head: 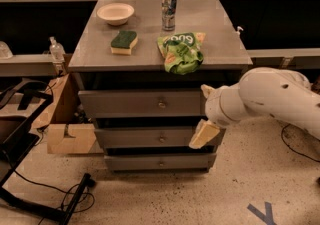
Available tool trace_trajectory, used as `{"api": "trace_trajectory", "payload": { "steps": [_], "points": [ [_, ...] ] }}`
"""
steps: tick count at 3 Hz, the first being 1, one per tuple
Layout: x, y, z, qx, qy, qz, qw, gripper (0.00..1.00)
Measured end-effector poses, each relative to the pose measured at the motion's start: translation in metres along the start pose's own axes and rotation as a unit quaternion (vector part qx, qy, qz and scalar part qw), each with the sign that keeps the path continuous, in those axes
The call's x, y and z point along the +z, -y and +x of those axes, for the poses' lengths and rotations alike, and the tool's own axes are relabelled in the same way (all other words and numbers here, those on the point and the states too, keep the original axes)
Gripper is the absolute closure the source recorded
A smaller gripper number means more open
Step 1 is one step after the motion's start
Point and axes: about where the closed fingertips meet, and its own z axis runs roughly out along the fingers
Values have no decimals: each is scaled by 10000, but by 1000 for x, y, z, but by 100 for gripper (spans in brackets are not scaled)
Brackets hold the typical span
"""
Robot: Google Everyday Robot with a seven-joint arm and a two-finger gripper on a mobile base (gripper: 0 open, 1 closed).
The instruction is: Open top drawer
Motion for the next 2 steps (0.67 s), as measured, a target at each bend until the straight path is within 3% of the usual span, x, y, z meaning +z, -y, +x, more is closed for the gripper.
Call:
{"api": "trace_trajectory", "payload": {
  "steps": [1,2],
  "points": [
    [25,7,10,-153,-188,-68,9997,0],
    [49,36,26,-563,-661,-157,9961,0]
  ]
}}
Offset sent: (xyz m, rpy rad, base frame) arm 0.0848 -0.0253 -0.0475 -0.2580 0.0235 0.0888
